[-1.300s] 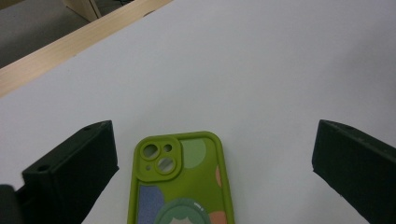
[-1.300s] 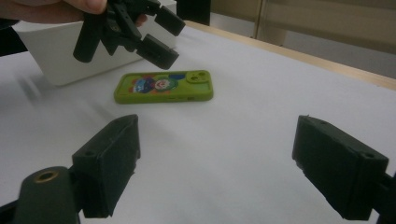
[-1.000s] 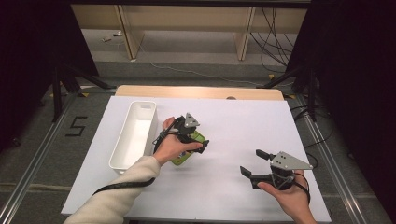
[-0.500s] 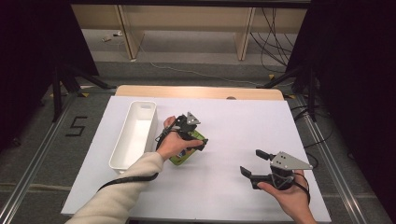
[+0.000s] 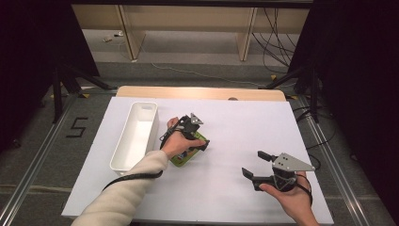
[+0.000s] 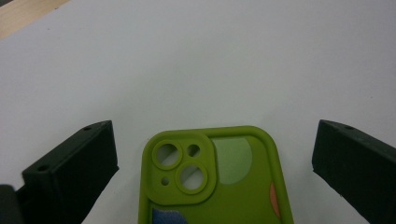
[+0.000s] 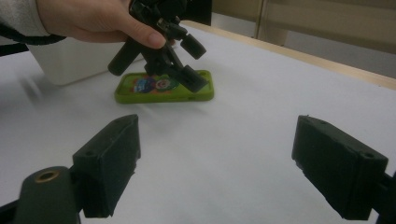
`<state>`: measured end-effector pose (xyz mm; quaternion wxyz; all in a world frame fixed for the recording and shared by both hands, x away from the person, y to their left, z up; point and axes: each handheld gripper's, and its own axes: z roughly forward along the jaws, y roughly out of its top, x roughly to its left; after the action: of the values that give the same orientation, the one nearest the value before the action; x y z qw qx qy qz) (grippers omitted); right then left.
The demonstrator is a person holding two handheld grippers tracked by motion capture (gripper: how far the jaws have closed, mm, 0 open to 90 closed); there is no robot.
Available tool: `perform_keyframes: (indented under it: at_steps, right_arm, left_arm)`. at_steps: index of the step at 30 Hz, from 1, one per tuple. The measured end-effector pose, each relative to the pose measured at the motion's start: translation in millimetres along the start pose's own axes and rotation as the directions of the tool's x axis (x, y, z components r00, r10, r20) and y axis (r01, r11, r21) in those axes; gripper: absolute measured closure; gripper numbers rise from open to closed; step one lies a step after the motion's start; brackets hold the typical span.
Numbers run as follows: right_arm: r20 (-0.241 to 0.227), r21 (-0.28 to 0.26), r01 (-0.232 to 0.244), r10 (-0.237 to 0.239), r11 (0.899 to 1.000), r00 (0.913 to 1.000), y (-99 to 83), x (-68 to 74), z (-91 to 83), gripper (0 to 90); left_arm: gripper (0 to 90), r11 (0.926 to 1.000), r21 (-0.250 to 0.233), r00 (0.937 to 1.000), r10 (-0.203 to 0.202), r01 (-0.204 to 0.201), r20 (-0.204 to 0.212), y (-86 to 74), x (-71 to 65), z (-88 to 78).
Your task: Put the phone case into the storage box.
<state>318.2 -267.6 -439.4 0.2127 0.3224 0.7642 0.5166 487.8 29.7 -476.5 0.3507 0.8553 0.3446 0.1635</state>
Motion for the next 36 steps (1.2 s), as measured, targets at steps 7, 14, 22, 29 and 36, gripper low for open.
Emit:
perform_keyframes:
  at_steps: [7, 14, 22, 29, 36]
  right_arm:
    - [-0.001, -0.001, 0.0, 0.0, 1.0, 1.0, -0.1, -0.1, 0.0, 16.5]
    - [-0.002, 0.004, 0.0, 0.0, 1.0, 1.0, -0.2, -0.3, -0.1, 16.6]
    - [0.0, 0.005, -0.001, 0.001, 1.0, 1.0, -0.2, -0.4, -0.2, 16.6]
    - [-0.001, 0.005, 0.001, -0.001, 1.0, 1.0, -0.3, -0.3, -0.1, 16.7]
    - [-0.002, 0.006, 0.001, -0.001, 1.0, 1.0, -0.3, -0.3, 0.0, 16.7]
  left_arm:
    - [0.0, 0.9999, 0.014, 0.9999, -0.01, 0.01, -0.005, 0.1, -0.1, 7.1]
    - [0.0, 0.9995, 0.031, 0.9999, -0.011, 0.011, -0.009, 0.4, 1.4, 11.3]
    - [0.0, 0.9986, 0.053, 1.0, -0.005, 0.006, -0.007, -0.5, 2.0, 15.4]
    - [0.0, 0.9979, 0.064, 0.9999, -0.012, 0.012, -0.006, -1.7, 4.6, 16.7]
    - [0.0, 0.9976, 0.066, 0.9998, -0.019, 0.019, -0.005, -1.3, 4.0, 17.7]
